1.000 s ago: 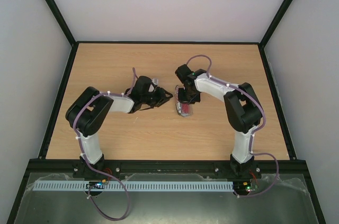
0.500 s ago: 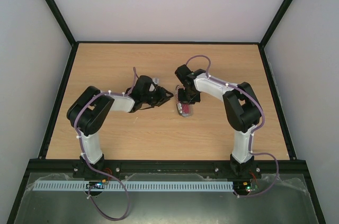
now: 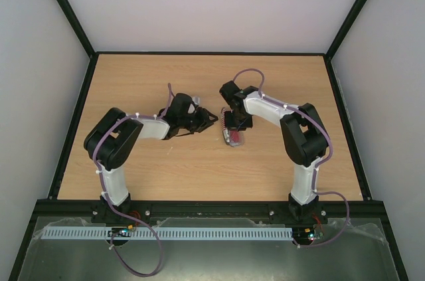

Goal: Organize the sunglasses
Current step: Place the sunglasses in the sunglasses case, then close the sunglasses case at the center of the board, then reset both arms

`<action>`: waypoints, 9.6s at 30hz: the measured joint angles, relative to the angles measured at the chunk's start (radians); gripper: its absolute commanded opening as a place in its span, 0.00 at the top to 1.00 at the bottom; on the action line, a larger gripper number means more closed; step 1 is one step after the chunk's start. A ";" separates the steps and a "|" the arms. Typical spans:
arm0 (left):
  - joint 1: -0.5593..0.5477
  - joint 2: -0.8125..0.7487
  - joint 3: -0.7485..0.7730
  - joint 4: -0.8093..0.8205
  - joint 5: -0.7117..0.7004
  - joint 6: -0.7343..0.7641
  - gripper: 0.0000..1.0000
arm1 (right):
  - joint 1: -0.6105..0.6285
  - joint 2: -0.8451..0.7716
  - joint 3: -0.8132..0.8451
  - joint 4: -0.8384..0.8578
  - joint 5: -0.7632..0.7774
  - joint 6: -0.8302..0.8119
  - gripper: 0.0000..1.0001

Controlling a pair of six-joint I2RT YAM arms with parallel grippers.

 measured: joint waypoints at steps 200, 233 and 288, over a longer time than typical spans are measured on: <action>-0.043 -0.013 0.061 -0.211 -0.097 0.068 0.98 | -0.217 -0.319 -0.560 0.692 -0.406 0.056 0.86; -0.158 0.140 0.342 -0.220 -0.166 0.070 0.98 | -0.230 -0.273 -0.560 0.640 -0.411 0.056 0.86; 0.010 -0.274 -0.028 -0.363 -0.141 0.169 0.75 | -0.293 -0.294 -0.415 0.490 -0.104 0.019 0.72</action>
